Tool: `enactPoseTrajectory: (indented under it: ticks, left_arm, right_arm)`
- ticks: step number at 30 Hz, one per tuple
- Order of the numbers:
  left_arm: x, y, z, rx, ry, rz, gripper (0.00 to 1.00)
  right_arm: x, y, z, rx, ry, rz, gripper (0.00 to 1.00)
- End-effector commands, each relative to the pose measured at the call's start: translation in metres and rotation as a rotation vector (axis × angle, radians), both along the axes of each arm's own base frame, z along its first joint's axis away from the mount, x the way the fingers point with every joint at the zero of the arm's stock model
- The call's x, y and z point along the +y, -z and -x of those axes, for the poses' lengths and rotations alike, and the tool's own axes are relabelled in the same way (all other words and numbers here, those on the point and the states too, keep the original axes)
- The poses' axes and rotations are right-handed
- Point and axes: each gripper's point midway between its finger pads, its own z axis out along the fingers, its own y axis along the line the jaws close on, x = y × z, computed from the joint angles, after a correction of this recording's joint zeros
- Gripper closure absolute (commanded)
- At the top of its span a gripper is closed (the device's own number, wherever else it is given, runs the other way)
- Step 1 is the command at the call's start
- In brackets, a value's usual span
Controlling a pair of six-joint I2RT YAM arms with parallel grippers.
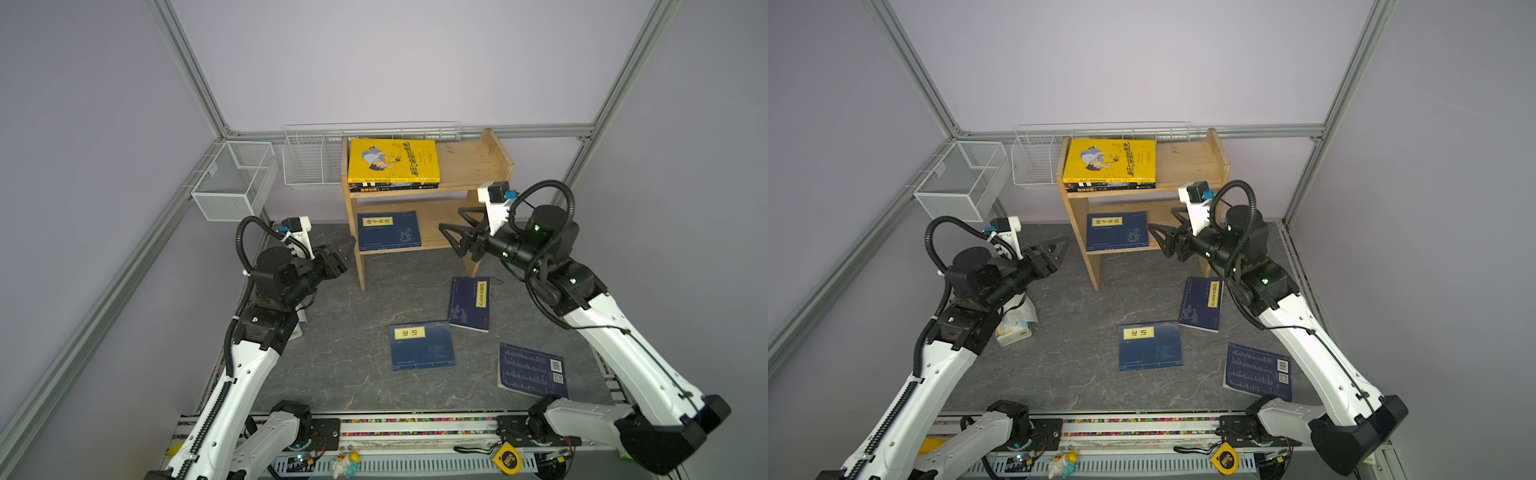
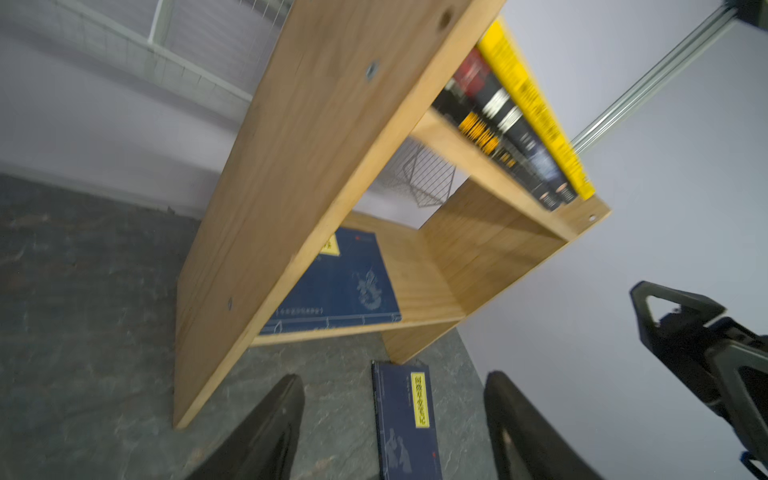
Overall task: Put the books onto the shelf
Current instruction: 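Lower both grippers to the blue books on the floor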
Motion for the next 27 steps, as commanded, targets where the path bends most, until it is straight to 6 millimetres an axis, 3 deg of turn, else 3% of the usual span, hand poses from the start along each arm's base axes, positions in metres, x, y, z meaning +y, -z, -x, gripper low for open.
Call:
enactPoseTrajectory:
  ticks: [1, 5, 9, 13, 19, 27]
  left_arm:
    - [-0.009, 0.048, 0.007, 0.144, -0.01, 0.058, 0.3]
    - [-0.03, 0.113, 0.022, 0.281, 0.025, 0.065, 0.27]
    - [-0.049, 0.172, 0.039, 0.4, 0.035, 0.051, 0.27]
    - [-0.067, 0.221, 0.056, 0.489, 0.031, -0.028, 0.25]
    - [-0.098, 0.26, 0.069, 0.589, 0.092, -0.074, 0.25]
    - [-0.109, 0.293, 0.071, 0.665, 0.086, -0.125, 0.27]
  right_arm:
    - [-0.03, 0.051, 0.003, 0.136, 0.161, 0.019, 0.22]
    - [-0.047, 0.13, 0.009, 0.34, 0.259, 0.029, 0.21]
    - [-0.045, 0.211, 0.023, 0.563, 0.256, 0.081, 0.16]
    - [-0.045, 0.276, 0.036, 0.706, 0.257, 0.1, 0.14]
    - [-0.047, 0.341, 0.056, 0.875, 0.266, 0.169, 0.14]
    - [-0.04, 0.387, 0.075, 1.0, 0.226, 0.227, 0.15]
